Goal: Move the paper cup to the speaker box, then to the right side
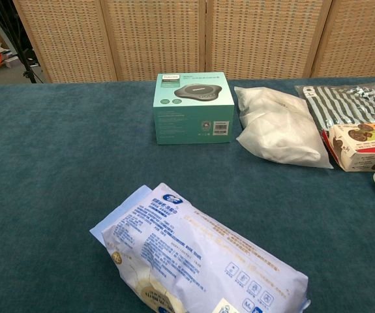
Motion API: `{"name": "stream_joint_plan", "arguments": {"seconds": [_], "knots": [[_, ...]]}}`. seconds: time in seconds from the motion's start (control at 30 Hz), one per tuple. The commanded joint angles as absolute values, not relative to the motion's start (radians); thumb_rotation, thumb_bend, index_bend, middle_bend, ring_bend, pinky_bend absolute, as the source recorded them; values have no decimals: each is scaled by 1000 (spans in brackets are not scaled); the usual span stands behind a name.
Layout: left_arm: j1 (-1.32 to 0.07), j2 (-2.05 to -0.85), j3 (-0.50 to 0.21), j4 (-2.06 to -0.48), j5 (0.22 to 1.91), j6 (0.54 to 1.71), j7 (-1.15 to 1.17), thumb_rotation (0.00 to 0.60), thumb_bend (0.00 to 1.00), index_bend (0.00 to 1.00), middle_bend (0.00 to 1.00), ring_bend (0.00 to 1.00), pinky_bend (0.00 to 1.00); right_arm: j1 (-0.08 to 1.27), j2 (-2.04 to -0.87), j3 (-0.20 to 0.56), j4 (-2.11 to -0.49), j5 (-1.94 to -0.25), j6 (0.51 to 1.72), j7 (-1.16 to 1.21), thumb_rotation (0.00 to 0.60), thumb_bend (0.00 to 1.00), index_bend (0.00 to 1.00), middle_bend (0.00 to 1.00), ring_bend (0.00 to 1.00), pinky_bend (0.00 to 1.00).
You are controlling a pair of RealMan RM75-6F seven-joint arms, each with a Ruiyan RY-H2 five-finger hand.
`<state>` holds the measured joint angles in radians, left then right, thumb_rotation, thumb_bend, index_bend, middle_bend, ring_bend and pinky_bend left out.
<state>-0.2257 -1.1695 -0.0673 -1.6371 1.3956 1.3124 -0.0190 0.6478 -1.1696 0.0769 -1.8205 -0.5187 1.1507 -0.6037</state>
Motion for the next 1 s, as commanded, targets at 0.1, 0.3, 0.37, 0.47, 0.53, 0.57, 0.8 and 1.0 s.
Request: {"name": "stream_joint_plan", "arguments": {"seconds": [0.1, 0.3, 0.37, 0.47, 0.53, 0.57, 0.8, 1.0], "knots": [[-225, -1168, -67, -1638, 1396, 1313, -20, 600, 230, 0, 0, 0, 0, 647, -1176, 79, -1817, -517, 1150, -607, 600, 260, 302, 0, 0, 0], [-225, -1167, -68, -1638, 1396, 1313, -23, 600, 230, 0, 0, 0, 0, 646, -1180, 79, -1813, -514, 1139, -609, 600, 217, 229, 0, 0, 0], [-225, -1166, -68, -1639, 1398, 1314, -24, 600, 231, 0, 0, 0, 0, 644, -1181, 79, -1811, -515, 1136, -607, 600, 197, 196, 0, 0, 0], [-224, -1165, -68, -1640, 1399, 1315, -26, 600, 231, 0, 0, 0, 0, 643, -1186, 80, -1805, -517, 1136, -606, 600, 149, 108, 0, 0, 0], [-225, -1165, -68, -1640, 1398, 1315, -26, 600, 231, 0, 0, 0, 0, 642, -1190, 81, -1801, -519, 1139, -605, 600, 122, 59, 0, 0, 0], [-225, -1164, -68, -1640, 1397, 1314, -26, 600, 231, 0, 0, 0, 0, 641, -1192, 82, -1799, -521, 1141, -604, 600, 108, 37, 0, 0, 0], [-224, -1162, -70, -1641, 1394, 1314, -30, 600, 231, 0, 0, 0, 0, 635, -1190, 81, -1810, -547, 1183, -625, 600, 36, 0, 0, 0, 0], [-222, -1160, -71, -1642, 1389, 1316, -29, 600, 224, 0, 0, 0, 0, 608, -1145, 76, -1914, -639, 1287, -644, 600, 25, 0, 0, 0, 0]]}}
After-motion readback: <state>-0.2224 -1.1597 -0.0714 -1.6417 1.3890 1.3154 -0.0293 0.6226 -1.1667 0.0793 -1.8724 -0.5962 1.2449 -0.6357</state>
